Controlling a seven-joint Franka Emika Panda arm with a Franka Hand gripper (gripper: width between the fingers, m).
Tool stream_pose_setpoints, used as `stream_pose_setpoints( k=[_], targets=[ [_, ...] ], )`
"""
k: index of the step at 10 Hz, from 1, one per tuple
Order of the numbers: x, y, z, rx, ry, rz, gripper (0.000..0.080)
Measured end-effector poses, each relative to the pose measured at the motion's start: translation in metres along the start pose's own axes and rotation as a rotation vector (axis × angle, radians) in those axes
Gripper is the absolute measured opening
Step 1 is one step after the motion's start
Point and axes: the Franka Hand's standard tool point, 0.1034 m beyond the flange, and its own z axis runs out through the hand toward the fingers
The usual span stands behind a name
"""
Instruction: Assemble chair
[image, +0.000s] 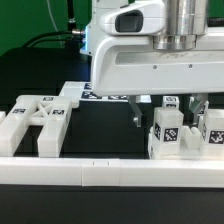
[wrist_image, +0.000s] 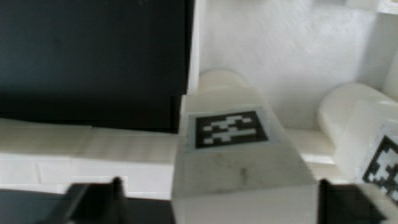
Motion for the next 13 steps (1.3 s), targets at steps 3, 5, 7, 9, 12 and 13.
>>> stream_pose_setpoints(
  k=[3,5,7,9,12,13],
  targets=[
    [0.0,0.0002,0.0,0.0,0.0,0.021,0.0285],
    [-0.0001,0.0001,0.0001,0.001,0.0,0.191,0.0285],
    [-0.0017,-0.0009,0.001,0.003,-0.001,0.45,0.0285],
    [-0.0032,-0.0006,0.0018,-0.002,0.004,0.7,0.0285],
    [-0.003,-0.0004,0.0021,-0.007,0.021,1.061,0.0287],
    [-0.003,-0.0005,0.0021,-0.009,0.024,1.164,0.0287]
  ],
)
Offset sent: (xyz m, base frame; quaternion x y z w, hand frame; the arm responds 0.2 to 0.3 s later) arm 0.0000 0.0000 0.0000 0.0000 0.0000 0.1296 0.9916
